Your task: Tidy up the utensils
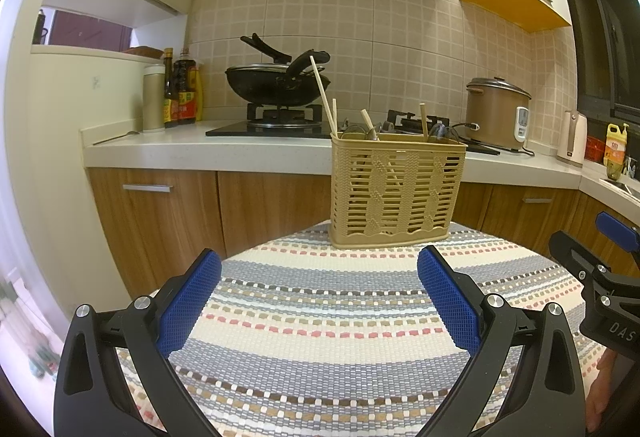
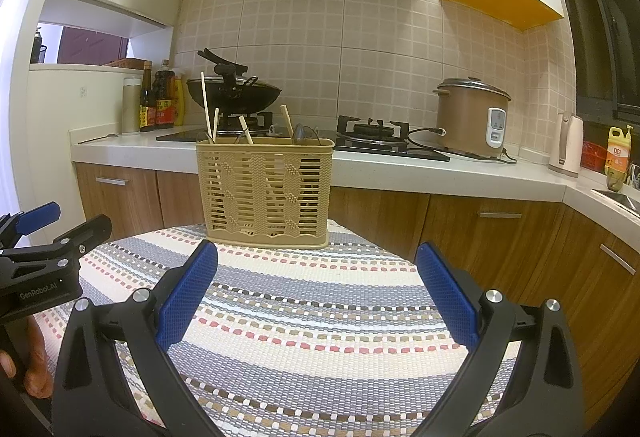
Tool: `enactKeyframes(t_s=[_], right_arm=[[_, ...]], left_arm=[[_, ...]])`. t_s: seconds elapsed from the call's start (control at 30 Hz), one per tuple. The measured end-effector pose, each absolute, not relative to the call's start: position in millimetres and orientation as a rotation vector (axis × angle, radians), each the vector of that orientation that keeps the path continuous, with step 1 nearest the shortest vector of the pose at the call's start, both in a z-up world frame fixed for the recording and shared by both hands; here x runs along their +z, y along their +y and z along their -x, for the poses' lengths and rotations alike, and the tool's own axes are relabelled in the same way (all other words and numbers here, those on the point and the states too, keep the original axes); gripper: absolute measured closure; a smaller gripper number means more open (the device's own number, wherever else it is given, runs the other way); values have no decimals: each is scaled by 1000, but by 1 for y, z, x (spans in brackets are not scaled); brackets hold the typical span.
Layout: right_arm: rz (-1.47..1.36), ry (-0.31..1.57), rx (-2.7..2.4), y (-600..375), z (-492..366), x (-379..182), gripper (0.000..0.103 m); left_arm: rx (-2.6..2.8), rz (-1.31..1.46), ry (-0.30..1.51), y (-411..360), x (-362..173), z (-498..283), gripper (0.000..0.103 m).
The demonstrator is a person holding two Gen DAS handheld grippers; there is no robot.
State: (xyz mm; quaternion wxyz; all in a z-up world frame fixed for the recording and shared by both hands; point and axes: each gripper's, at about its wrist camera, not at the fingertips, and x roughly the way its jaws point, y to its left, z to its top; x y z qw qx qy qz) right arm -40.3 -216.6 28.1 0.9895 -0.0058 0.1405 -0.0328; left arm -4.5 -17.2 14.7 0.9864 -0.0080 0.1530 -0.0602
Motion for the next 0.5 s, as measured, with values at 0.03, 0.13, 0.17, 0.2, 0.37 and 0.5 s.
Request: enactKeyframes(t_s=[0.03, 0.13, 0.17, 0.2, 0.37, 0.5], right_arm=[[13, 282, -66, -217, 40, 28, 8], [13, 282, -66, -217, 40, 28, 8], [12, 282, -66, -217, 40, 28, 8], [13, 281, -67, -217, 41, 28, 8], [14, 281, -67, -217, 40, 28, 8], [15, 281, -69, -218, 40, 28, 8]], left_arm=[[-119, 15, 310, -18, 15, 4, 8], [-117, 8, 327, -19, 14, 4, 8], [-117, 8, 328, -19, 14, 4, 8], [-117, 8, 327, -19, 14, 5, 8], [-96, 14, 315, -15, 15, 7, 9], [-101, 43, 318, -10, 17, 7, 8]])
